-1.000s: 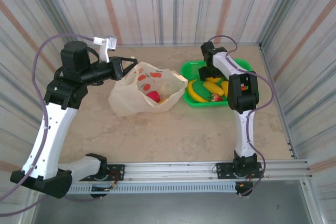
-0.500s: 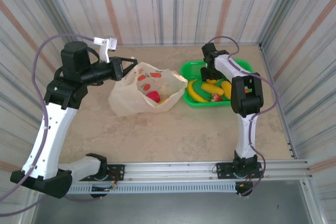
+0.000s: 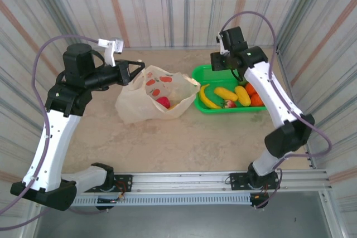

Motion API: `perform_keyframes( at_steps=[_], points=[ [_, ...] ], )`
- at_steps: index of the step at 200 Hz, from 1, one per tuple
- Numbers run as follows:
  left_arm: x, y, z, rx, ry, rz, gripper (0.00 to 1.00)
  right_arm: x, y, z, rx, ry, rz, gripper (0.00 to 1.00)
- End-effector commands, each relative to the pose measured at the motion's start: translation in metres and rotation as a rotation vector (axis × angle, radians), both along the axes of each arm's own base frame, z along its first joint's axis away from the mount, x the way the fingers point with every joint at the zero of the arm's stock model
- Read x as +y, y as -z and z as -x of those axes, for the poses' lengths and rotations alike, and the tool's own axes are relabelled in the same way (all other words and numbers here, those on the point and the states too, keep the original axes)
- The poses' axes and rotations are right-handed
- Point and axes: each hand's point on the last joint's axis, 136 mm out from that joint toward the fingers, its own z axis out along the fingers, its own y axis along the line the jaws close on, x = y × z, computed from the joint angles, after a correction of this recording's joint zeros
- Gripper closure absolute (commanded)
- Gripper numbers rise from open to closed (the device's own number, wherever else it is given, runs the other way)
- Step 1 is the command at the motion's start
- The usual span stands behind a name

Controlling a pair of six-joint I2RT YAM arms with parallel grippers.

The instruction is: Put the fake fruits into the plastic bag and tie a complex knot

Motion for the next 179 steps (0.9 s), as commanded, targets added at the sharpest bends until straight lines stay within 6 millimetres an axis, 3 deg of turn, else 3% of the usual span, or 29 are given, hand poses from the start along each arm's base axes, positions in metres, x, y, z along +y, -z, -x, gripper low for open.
perform_keyframes(
  at_steps=[1, 31, 51, 74, 100, 117, 147, 179],
  points=[
    [0.001, -0.008, 0.004, -0.034, 0.000, -0.013, 1.00, 0.031, -0.076, 0.048, -0.091, -0.111, -0.185, 0.51],
    [0.003, -0.007, 0.005, -0.034, -0.011, -0.021, 1.00, 0.085, -0.140, 0.101, -0.204, -0.333, -0.326, 0.51],
    [0.005, -0.007, 0.004, -0.034, -0.022, -0.028, 1.00, 0.120, -0.145, 0.126, -0.173, -0.435, -0.391, 0.51],
    [0.006, -0.007, 0.004, -0.037, -0.030, -0.035, 1.00, 0.159, -0.114, 0.143, -0.108, -0.496, -0.363, 0.51],
    [0.010, -0.009, 0.005, -0.049, -0.047, -0.045, 1.00, 0.186, -0.075, 0.144, -0.072, -0.471, -0.304, 0.54],
    [0.012, -0.009, 0.005, -0.053, -0.057, -0.052, 1.00, 0.189, -0.039, 0.132, -0.044, -0.384, -0.261, 0.55],
    [0.012, -0.010, 0.007, -0.065, -0.060, -0.062, 1.00, 0.191, 0.004, 0.107, -0.005, -0.276, -0.228, 0.55],
    [0.011, -0.011, 0.007, -0.068, -0.054, -0.061, 1.00, 0.210, 0.045, 0.085, 0.081, -0.244, -0.183, 0.54]
  ],
)
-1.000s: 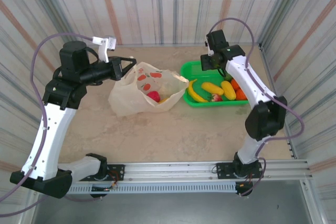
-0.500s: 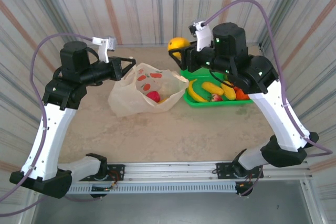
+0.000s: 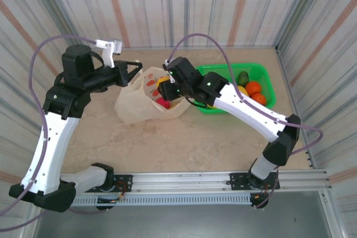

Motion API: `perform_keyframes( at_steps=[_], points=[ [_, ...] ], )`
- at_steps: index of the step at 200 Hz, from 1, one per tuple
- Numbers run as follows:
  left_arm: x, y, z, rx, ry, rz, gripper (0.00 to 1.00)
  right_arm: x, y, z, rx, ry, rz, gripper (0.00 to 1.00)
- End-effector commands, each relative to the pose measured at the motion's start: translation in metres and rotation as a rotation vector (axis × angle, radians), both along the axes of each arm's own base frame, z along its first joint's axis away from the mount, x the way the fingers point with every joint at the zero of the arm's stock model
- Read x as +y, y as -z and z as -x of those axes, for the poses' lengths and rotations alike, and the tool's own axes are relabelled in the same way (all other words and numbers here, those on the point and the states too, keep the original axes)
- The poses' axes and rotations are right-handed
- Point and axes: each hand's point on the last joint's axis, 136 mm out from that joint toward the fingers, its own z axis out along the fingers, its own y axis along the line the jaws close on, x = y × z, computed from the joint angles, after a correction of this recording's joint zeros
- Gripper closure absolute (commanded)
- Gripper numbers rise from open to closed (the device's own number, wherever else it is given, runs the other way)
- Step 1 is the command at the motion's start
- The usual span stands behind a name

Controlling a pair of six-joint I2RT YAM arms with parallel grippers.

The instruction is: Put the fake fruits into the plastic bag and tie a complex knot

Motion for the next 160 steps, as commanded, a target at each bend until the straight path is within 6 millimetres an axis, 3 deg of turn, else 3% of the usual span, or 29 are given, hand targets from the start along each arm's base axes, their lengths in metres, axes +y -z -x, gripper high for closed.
perform_keyframes(
  at_steps=[1, 22, 27, 30, 50, 68, 99, 103, 119, 160],
  points=[
    [0.002, -0.012, 0.007, -0.045, 0.001, -0.012, 1.00, 0.013, 0.009, -0.025, 0.012, 0.077, -0.017, 0.54],
    [0.002, -0.012, 0.007, -0.048, 0.003, -0.014, 1.00, 0.031, 0.026, -0.035, 0.090, 0.067, -0.036, 0.52],
    [0.002, -0.013, 0.007, -0.051, 0.002, -0.015, 1.00, 0.035, 0.035, -0.034, 0.109, 0.057, -0.027, 0.48],
    [0.002, -0.012, 0.006, -0.049, 0.001, -0.016, 1.00, 0.041, 0.026, -0.035, 0.099, 0.049, -0.047, 0.45],
    [0.003, -0.013, 0.006, -0.049, -0.006, -0.024, 1.00, 0.056, 0.028, -0.029, 0.097, -0.002, -0.035, 0.18],
    [0.003, -0.011, 0.005, -0.045, -0.010, -0.028, 1.00, 0.056, 0.027, -0.025, 0.088, -0.021, -0.035, 0.12],
    [0.003, -0.010, 0.004, -0.042, -0.010, -0.030, 1.00, 0.048, 0.008, -0.024, 0.085, -0.039, -0.099, 0.12],
    [0.003, -0.010, 0.005, -0.043, -0.009, -0.029, 1.00, 0.045, 0.018, -0.022, 0.101, -0.037, -0.082, 0.13],
    [0.003, -0.010, 0.005, -0.042, -0.010, -0.029, 1.00, 0.040, 0.009, -0.020, 0.097, -0.040, -0.103, 0.17],
    [0.005, -0.008, 0.002, -0.037, -0.020, -0.038, 1.00, 0.023, -0.030, -0.010, 0.078, -0.033, -0.180, 0.40]
  ],
)
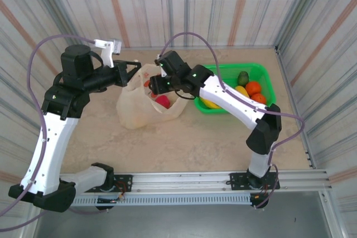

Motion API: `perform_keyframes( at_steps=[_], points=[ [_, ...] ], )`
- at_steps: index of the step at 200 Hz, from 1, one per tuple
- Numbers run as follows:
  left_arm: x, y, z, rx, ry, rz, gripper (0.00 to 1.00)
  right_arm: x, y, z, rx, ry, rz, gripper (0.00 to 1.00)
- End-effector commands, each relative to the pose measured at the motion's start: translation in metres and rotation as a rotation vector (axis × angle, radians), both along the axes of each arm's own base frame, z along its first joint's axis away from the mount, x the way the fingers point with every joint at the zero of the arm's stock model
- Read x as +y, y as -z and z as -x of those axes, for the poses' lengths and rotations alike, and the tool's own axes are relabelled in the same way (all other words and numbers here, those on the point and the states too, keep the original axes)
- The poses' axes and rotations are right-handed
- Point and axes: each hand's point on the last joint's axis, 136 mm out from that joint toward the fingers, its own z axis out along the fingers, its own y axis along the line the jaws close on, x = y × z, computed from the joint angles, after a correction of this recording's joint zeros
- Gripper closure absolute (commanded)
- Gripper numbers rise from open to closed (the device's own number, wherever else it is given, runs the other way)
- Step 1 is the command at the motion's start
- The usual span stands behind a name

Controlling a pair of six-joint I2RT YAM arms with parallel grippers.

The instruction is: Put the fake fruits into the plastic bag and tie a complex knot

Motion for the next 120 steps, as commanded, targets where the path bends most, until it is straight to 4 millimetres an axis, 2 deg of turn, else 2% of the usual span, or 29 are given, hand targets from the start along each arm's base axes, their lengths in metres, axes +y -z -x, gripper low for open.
perform_keyframes(
  at_steps=[1, 55, 92, 106, 120],
  points=[
    [0.001, -0.007, 0.003, -0.024, 0.000, -0.018, 1.00, -0.014, -0.044, 0.015, -0.031, -0.008, -0.086, 0.41],
    [0.003, -0.005, 0.001, -0.025, -0.016, -0.031, 1.00, -0.025, -0.096, 0.044, -0.059, -0.084, -0.205, 0.70],
    [0.003, -0.003, 0.000, -0.018, -0.014, -0.034, 1.00, -0.031, -0.147, 0.072, -0.091, -0.204, -0.366, 0.89],
    [0.003, -0.003, 0.000, -0.019, -0.013, -0.033, 1.00, -0.039, -0.160, 0.072, -0.096, -0.200, -0.407, 0.94],
    [0.003, -0.004, 0.002, -0.021, -0.012, -0.033, 1.00, -0.058, -0.169, 0.062, -0.105, -0.152, -0.441, 0.93]
  ],
)
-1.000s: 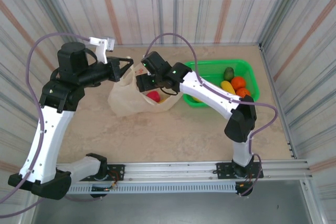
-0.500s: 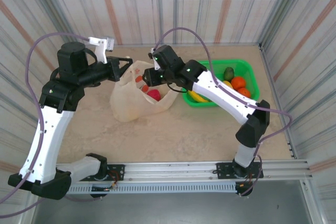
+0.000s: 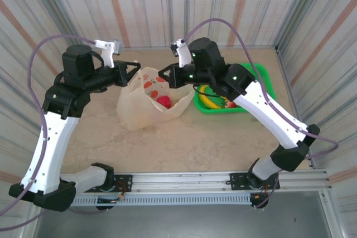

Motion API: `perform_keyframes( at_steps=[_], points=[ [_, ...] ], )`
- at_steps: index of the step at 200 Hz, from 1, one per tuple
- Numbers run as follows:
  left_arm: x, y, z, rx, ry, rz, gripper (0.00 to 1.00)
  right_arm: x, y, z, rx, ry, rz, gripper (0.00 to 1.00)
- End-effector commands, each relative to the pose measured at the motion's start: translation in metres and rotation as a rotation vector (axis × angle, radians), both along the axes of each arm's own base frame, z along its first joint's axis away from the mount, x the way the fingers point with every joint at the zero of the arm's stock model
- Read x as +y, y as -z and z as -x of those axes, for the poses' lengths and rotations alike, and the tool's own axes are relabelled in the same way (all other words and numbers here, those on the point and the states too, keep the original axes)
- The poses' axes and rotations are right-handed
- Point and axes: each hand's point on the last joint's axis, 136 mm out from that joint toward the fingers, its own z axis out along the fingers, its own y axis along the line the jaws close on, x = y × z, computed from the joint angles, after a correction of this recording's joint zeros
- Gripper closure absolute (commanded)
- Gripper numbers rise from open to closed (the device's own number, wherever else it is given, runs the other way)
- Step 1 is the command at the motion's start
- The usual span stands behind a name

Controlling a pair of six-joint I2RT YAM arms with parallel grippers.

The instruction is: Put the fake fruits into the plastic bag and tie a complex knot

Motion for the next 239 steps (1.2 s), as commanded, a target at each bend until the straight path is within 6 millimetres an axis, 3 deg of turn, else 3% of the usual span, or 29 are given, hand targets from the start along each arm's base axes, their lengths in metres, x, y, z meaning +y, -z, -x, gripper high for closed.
perform_keyframes(
  at_steps=[1, 13, 24, 31, 58, 68, 80, 113, 159, 205, 239],
  points=[
    [0.000, -0.010, 0.005, -0.039, 0.008, -0.015, 1.00, -0.025, -0.027, -0.001, 0.001, 0.011, -0.098, 0.92],
    [0.000, -0.010, 0.006, -0.040, 0.008, -0.015, 1.00, -0.052, -0.025, -0.020, 0.006, 0.116, -0.091, 0.87],
    [0.000, -0.010, 0.006, -0.040, 0.011, -0.014, 1.00, -0.083, -0.012, -0.042, 0.036, 0.235, -0.055, 0.76],
    [0.000, -0.010, 0.007, -0.039, 0.012, -0.013, 1.00, -0.106, 0.001, -0.056, 0.062, 0.321, -0.020, 0.75],
    [-0.001, -0.010, 0.008, -0.042, 0.016, -0.015, 1.00, -0.188, 0.080, -0.095, 0.201, 0.588, 0.207, 0.69],
    [-0.002, -0.010, 0.008, -0.043, 0.018, -0.019, 1.00, -0.208, 0.109, -0.102, 0.220, 0.652, 0.331, 0.66],
    [-0.003, -0.010, 0.008, -0.042, 0.019, -0.021, 1.00, -0.224, 0.142, -0.108, 0.257, 0.686, 0.449, 0.55],
    [-0.005, -0.009, 0.011, -0.044, 0.032, -0.022, 1.00, -0.238, 0.211, -0.124, 0.317, 0.645, 0.717, 0.33],
    [-0.007, -0.010, 0.016, -0.060, 0.039, -0.047, 1.00, -0.255, 0.275, -0.147, 0.332, 0.584, 1.056, 0.02],
    [-0.009, -0.007, 0.017, -0.060, 0.039, -0.051, 1.00, -0.264, 0.338, -0.154, 0.464, 0.575, 1.042, 0.00],
    [-0.010, -0.006, 0.017, -0.054, 0.045, -0.042, 1.00, -0.266, 0.368, -0.168, 0.529, 0.569, 1.016, 0.05]
  ],
)
